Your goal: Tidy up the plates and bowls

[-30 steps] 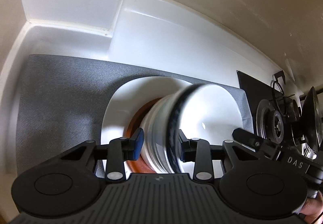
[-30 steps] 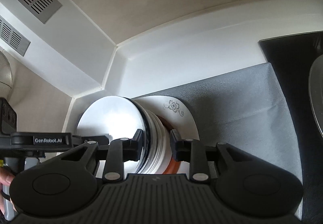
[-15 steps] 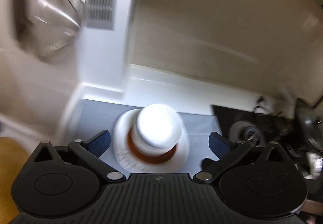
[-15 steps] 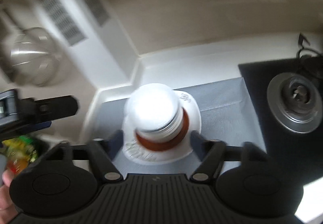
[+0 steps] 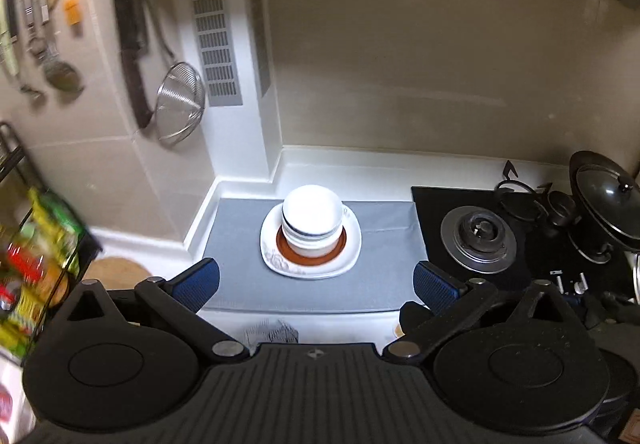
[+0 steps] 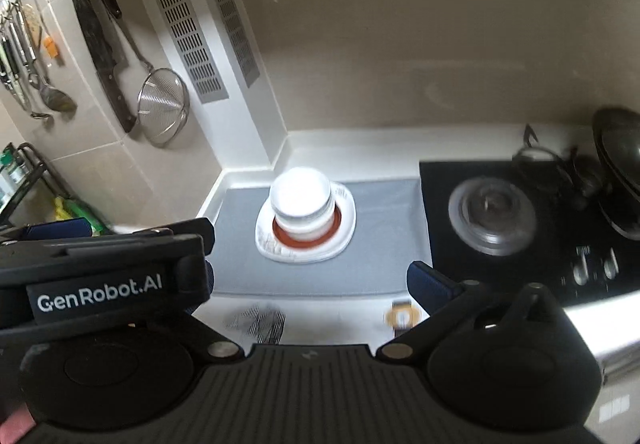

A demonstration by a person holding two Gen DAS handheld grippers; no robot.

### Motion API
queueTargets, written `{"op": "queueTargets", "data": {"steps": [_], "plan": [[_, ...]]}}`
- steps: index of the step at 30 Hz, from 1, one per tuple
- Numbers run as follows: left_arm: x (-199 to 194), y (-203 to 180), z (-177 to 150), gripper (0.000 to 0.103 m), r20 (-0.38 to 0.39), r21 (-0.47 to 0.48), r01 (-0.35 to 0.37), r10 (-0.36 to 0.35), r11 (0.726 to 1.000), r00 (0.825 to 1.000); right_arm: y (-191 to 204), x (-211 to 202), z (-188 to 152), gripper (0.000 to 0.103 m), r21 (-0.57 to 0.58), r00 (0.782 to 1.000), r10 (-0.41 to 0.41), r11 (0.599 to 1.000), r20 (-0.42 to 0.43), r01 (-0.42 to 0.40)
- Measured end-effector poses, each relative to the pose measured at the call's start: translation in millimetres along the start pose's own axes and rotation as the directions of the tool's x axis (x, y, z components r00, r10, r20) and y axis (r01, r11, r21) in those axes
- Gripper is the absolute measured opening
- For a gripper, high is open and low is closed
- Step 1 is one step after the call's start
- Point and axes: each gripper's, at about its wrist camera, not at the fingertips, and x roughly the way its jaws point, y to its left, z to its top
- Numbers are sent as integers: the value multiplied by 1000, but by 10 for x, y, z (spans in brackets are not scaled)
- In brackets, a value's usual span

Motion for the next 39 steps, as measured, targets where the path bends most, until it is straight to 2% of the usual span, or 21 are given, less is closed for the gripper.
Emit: {"op": "queueTargets", "data": {"steps": [5,10,22,31,39], "plan": [[-204,-124,-218,103,-17,-8,-59,58,998,998,-37,-249,-237,103,-23,998,-60,998,-7,60],[-274,-132,-324,103,-52,-26,-57,55,998,997,-59,-318,-321,103,-45,997,-71,997,-35,70],[-396,-234,-382,103,-49,-21,-58,57,998,997,-166,-397,-338,103,-14,997,-44,999,-57,43],[-406,-301,-461,103,-76,-11,-65,64,998,995,-246,-400,-440,103,4,996,-37,999,-84,37],[-472,-333,-512,103,-68,-4,-62,61,998,996,-273,-479,-497,103,-5,997,-39,999,-68,39]]}}
